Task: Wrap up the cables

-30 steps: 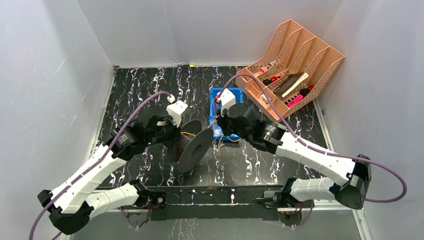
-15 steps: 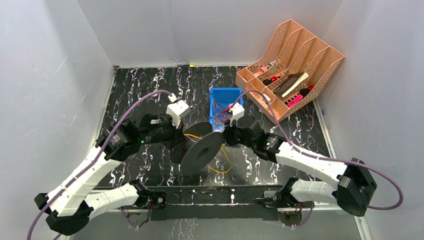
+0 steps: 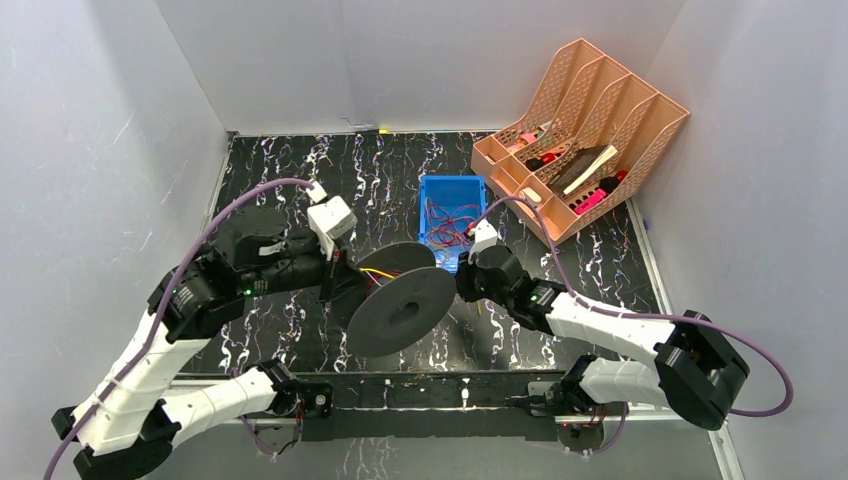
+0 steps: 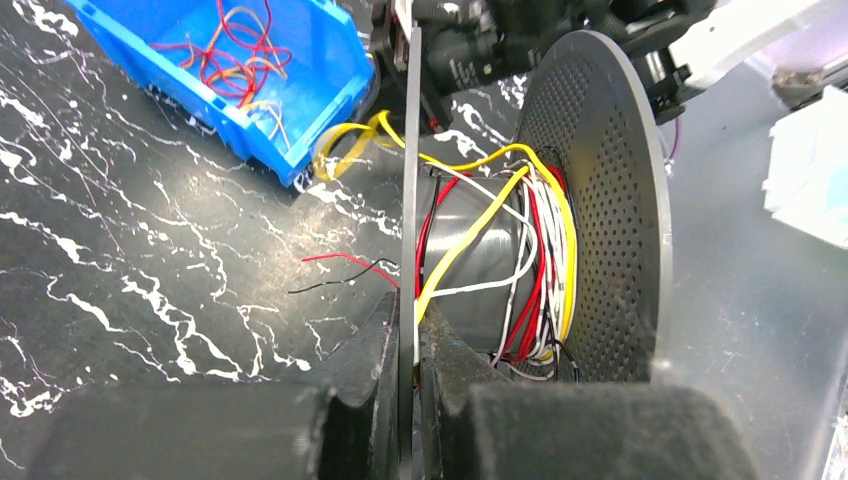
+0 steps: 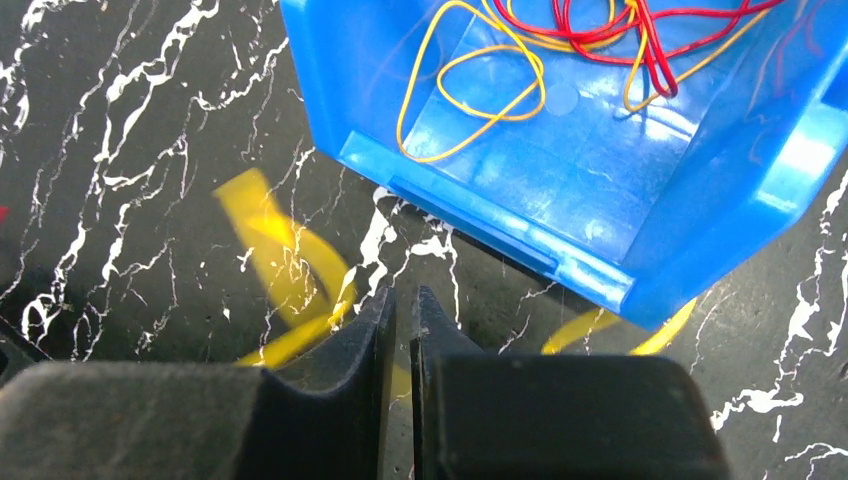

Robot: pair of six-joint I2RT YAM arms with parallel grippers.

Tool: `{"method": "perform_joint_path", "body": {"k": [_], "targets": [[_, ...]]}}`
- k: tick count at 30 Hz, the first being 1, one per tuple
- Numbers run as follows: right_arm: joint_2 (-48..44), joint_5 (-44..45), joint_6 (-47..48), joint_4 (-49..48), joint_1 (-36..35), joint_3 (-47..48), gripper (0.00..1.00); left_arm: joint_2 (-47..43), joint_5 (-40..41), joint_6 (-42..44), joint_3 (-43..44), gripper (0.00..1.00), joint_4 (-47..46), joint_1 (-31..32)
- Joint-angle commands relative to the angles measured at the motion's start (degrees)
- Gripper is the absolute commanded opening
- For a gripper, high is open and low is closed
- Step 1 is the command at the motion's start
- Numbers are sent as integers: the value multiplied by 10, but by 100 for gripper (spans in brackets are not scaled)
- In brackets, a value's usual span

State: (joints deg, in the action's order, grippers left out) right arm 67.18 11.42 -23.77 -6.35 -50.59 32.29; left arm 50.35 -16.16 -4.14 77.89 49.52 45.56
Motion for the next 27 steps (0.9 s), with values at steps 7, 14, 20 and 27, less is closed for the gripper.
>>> {"method": "perform_joint_path", "body": {"k": [7, 14, 20, 27], "targets": [[-37, -3, -23, -30, 4, -44, 18, -25, 26, -44, 83, 0, -59, 1], [-95, -15, -43, -7, 4, -75, 19, -34, 99, -61, 96, 0, -77, 1], [-147, -13, -53, 23, 3, -88, 21, -39, 161, -75, 102, 0, -85, 1], [-209, -2, -40, 77, 3, -42, 28, -36, 182, -93, 112, 0, -96, 1]]}}
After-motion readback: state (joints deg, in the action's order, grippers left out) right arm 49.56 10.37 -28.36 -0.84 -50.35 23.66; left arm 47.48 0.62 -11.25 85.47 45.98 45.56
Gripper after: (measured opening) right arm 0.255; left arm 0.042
